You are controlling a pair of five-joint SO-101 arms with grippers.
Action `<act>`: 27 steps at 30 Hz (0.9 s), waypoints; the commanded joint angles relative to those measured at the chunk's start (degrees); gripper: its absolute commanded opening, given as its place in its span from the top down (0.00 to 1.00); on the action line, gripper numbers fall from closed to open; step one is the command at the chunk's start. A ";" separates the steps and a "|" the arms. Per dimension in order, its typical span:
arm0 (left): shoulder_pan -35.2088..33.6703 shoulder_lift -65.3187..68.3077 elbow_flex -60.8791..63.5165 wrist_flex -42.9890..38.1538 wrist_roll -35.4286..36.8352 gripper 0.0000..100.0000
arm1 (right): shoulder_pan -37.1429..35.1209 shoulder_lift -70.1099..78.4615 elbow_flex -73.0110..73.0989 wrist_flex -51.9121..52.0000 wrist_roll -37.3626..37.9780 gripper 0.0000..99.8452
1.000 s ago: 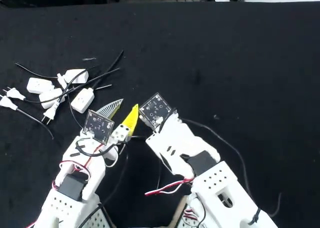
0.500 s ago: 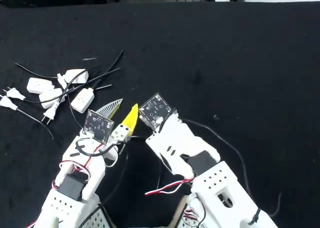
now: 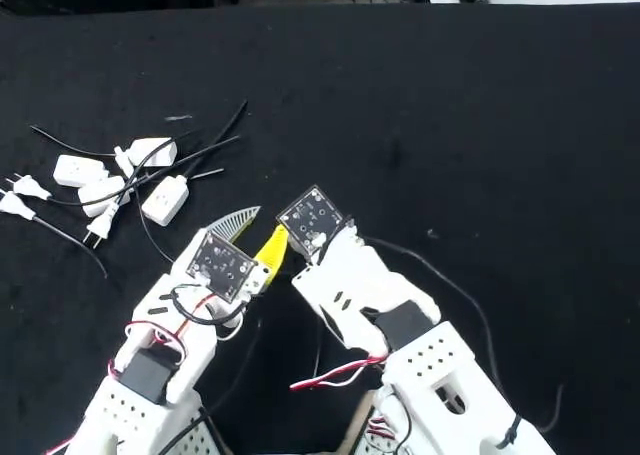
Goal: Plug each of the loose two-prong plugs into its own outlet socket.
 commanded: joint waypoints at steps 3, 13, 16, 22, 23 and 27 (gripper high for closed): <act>-2.77 -0.26 -8.22 0.35 2.02 0.85 | -0.88 0.22 -3.65 0.09 -0.18 0.99; 1.80 0.26 -4.97 0.97 0.00 0.85 | -0.97 0.22 -3.65 0.09 -0.18 0.99; 1.98 3.08 -6.55 2.81 0.00 0.85 | -0.97 0.22 -3.65 0.09 -0.18 0.99; 1.98 15.56 -12.09 2.37 0.00 0.85 | -0.97 0.22 -3.56 0.09 -0.18 0.99; 1.98 17.76 -13.14 2.37 0.00 0.85 | -0.97 0.22 -3.56 0.09 -0.18 0.99; 1.71 24.18 -15.78 2.29 0.18 0.85 | -0.97 0.22 -3.47 0.09 -0.18 0.99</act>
